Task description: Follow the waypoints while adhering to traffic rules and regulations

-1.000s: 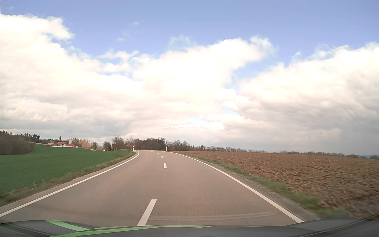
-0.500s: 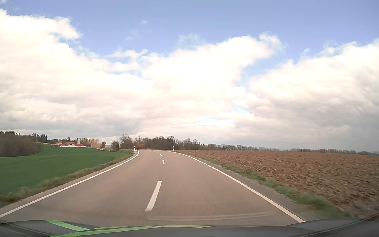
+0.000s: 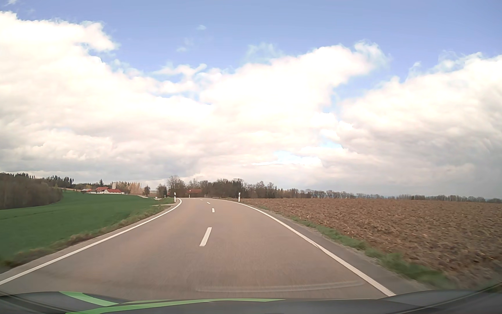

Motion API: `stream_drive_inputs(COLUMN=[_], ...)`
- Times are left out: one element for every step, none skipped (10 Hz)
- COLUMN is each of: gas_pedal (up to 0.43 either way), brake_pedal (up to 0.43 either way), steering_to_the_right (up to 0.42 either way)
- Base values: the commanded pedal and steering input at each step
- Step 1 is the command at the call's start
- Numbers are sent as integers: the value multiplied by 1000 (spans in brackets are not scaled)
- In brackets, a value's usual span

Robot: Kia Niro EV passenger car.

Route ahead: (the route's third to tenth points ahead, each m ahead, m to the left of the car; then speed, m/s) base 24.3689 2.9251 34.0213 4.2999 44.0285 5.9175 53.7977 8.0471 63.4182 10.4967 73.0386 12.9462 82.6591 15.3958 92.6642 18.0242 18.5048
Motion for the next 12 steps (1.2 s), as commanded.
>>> stream_drive_inputs(gas_pedal=[197,197,197,209,220,220,220,220,220,220,220,220], brake_pedal=[0,0,0,0,0,0,0,0,0,0,0,0], steering_to_the_right=[-24,-24,-24,-24,-25,-25,-25,-25,-27,-28,-29,-29])
